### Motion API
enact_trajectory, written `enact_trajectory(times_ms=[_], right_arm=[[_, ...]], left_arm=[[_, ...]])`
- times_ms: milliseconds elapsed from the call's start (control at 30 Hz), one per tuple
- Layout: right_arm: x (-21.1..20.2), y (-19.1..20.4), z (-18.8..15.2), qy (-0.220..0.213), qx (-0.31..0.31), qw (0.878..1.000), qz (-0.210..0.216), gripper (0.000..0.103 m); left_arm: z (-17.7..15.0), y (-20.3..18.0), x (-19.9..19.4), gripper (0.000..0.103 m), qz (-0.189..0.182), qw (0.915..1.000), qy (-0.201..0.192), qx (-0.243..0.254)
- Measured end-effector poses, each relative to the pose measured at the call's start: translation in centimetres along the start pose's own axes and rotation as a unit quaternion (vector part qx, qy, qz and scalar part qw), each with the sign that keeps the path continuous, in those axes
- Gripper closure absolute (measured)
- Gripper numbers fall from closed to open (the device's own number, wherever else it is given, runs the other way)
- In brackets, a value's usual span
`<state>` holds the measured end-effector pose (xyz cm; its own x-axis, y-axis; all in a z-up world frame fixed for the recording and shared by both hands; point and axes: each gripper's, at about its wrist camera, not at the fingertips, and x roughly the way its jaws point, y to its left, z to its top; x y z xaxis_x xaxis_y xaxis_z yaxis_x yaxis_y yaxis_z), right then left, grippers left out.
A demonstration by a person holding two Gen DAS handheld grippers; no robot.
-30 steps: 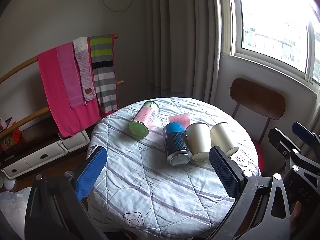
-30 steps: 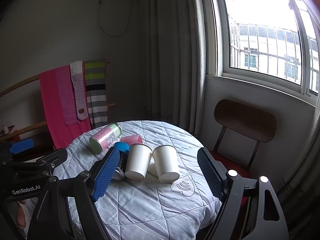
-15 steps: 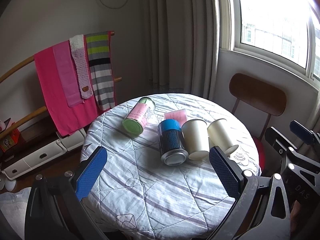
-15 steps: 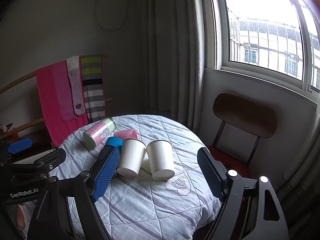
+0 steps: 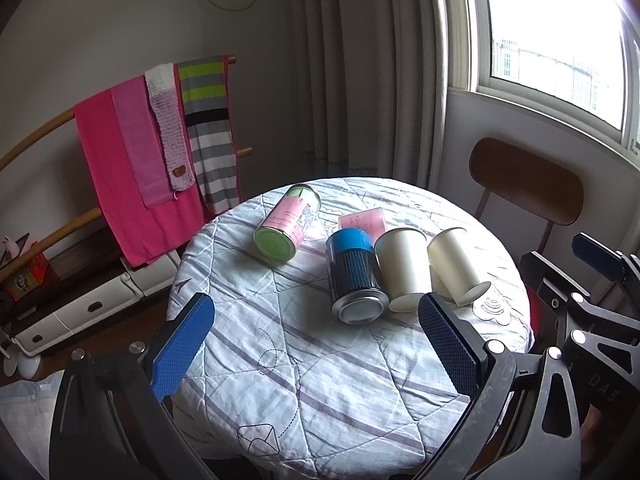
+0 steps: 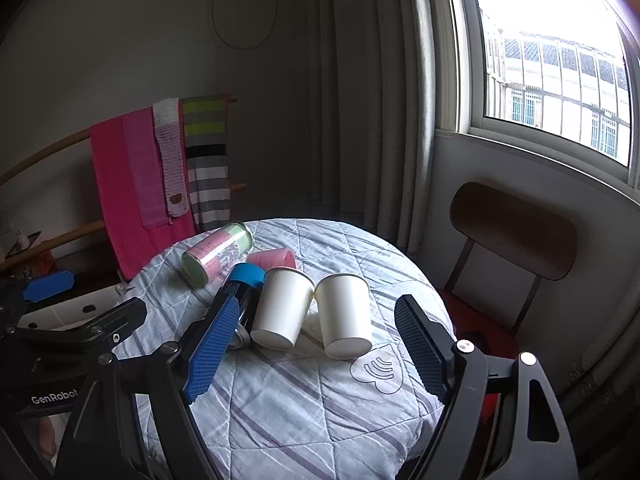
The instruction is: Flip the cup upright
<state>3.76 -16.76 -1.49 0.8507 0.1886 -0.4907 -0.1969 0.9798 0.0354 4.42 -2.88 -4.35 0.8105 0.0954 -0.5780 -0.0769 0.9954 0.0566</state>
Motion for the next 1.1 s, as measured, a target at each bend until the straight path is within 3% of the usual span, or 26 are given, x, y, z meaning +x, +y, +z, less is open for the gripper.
enact_trajectory(times_ms=[400,600,833,1100], right_arm=[[2.1,-1.0,0.0,0.034,-0.023,0.999,-0.004,0.021],[3.6,-2.3,-0.4,0.054,-0.019,0.998,-0.011,0.022],[5.7,-3.1,-0.8,0.069,-0.021,0.997,-0.007,0.021],[8.4,-4.0,-1.4,0.089,-0.013,0.996,0.001,0.022]], left_arm=[[0.1,-0.5,3.2,0.000,0.012,0.9993,0.035,-0.002],[-0.3,-1.5,6.7,0.000,0.029,0.9973,0.067,0.008],[-0.7,-2.8,10.9,0.000,0.008,0.9941,0.108,0.007],[-0.7,-3.3,15.1,0.000,0.015,0.9902,0.138,0.009]])
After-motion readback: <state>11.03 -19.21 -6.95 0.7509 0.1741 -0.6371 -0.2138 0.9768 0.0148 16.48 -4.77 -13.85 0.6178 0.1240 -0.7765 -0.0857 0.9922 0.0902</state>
